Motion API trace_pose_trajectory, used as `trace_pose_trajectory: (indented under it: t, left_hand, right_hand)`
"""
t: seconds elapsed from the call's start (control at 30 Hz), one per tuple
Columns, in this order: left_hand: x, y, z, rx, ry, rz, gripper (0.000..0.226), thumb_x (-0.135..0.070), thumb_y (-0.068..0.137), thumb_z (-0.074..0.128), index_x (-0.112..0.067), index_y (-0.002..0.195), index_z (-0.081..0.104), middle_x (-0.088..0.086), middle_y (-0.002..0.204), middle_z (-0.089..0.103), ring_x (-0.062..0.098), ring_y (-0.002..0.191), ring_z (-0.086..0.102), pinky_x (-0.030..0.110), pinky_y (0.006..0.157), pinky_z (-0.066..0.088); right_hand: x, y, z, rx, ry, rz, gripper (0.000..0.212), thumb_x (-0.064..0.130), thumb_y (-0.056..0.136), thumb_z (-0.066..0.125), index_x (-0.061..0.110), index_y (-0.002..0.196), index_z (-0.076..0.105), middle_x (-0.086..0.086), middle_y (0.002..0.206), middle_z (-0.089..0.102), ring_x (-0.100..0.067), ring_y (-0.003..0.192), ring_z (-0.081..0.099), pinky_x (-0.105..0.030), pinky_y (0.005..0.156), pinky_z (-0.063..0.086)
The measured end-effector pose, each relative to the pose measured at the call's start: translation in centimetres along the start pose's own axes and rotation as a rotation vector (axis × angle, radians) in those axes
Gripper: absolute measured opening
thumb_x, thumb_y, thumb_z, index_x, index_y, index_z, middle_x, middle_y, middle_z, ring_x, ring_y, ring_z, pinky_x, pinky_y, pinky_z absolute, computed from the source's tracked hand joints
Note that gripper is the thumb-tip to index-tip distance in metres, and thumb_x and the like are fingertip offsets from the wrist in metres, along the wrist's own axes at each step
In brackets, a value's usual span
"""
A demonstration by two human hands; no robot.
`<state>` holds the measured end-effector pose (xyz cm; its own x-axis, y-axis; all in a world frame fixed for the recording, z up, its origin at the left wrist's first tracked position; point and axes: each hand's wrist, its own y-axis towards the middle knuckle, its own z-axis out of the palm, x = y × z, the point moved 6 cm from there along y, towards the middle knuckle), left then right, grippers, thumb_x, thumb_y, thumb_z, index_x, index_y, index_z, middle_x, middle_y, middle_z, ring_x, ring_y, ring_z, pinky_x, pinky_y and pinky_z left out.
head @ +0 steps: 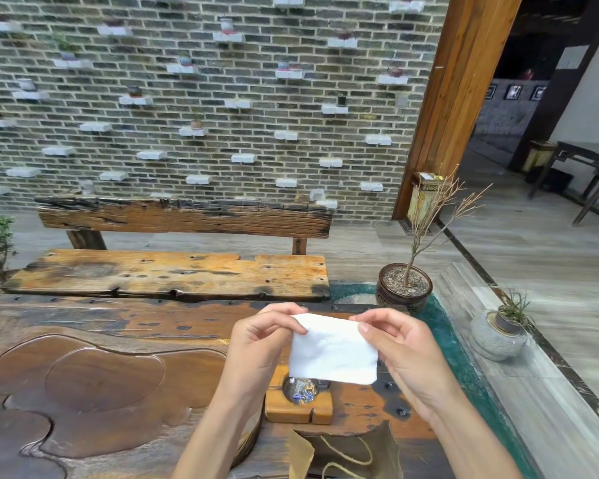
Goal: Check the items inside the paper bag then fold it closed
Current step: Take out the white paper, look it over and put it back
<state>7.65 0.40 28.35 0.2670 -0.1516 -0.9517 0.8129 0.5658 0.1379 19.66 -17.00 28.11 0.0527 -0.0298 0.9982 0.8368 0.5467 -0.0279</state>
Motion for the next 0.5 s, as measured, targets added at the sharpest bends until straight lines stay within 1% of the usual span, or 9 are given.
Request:
trace_pose_trajectory:
  t: [0.1, 0.2, 0.27, 0.33, 0.4, 0.5]
  left_hand:
    - [0.00, -0.07, 0.01, 0.004, -0.008, -0.001, 0.043, 0.018, 0.085, 0.051, -0.007, 0.059, 0.073, 0.002, 0.098, 0.071, 0.017, 0.095, 0.063, 0.026, 0.071, 0.049]
    - [0.04, -0.07, -0.08, -0.001, -0.008, 0.000, 0.043, 0.018, 0.086, 0.050, -0.007, 0.061, 0.073, 0.002, 0.098, 0.071, 0.016, 0.095, 0.064, 0.025, 0.070, 0.050]
    - [0.09, -0.09, -0.13, -0.009, -0.007, -0.001, 0.042, 0.017, 0.086, 0.050, -0.008, 0.062, 0.073, 0.003, 0.098, 0.072, 0.016, 0.094, 0.064, 0.029, 0.073, 0.048]
    - [0.08, -0.15, -0.08, -0.015, -0.003, 0.005, 0.040, 0.017, 0.086, 0.052, -0.009, 0.064, 0.073, 0.004, 0.097, 0.072, 0.015, 0.094, 0.065, 0.033, 0.077, 0.046]
    - [0.05, -0.22, -0.07, -0.023, -0.002, 0.005, 0.038, 0.017, 0.085, 0.052, -0.009, 0.067, 0.073, 0.004, 0.096, 0.073, 0.014, 0.093, 0.066, 0.033, 0.079, 0.046]
    - [-0.09, -0.34, -0.07, -0.025, -0.010, 0.009, 0.030, 0.014, 0.085, 0.058, -0.011, 0.079, 0.074, 0.006, 0.096, 0.074, 0.016, 0.094, 0.067, 0.032, 0.078, 0.049]
  right_hand:
    - [-0.11, 0.10, 0.09, 0.016, -0.038, 0.012, 0.020, 0.008, 0.086, 0.071, 0.012, 0.105, 0.074, -0.003, 0.107, 0.077, -0.020, 0.106, 0.070, -0.044, 0.098, 0.053]
    - [-0.24, 0.13, 0.04, 0.022, -0.069, 0.033, 0.019, 0.009, 0.087, 0.070, 0.011, 0.105, 0.075, -0.006, 0.102, 0.078, -0.023, 0.102, 0.072, -0.048, 0.096, 0.055]
    - [-0.26, 0.12, -0.06, 0.014, -0.086, 0.033, 0.016, 0.009, 0.087, 0.070, 0.009, 0.103, 0.074, -0.008, 0.098, 0.079, -0.025, 0.098, 0.073, -0.048, 0.092, 0.055]
    - [-0.22, 0.12, -0.18, 0.004, -0.097, 0.024, 0.014, 0.007, 0.087, 0.070, 0.006, 0.101, 0.073, -0.007, 0.096, 0.079, -0.024, 0.098, 0.073, -0.042, 0.088, 0.056]
    - [-0.20, 0.15, -0.22, 0.004, -0.101, 0.020, 0.014, 0.007, 0.087, 0.071, 0.008, 0.101, 0.073, -0.004, 0.099, 0.078, -0.021, 0.100, 0.073, -0.035, 0.087, 0.057]
    - [-0.37, 0.23, -0.06, 0.021, -0.107, 0.038, 0.022, 0.011, 0.086, 0.073, 0.018, 0.107, 0.073, 0.002, 0.109, 0.077, -0.014, 0.106, 0.071, -0.037, 0.095, 0.056]
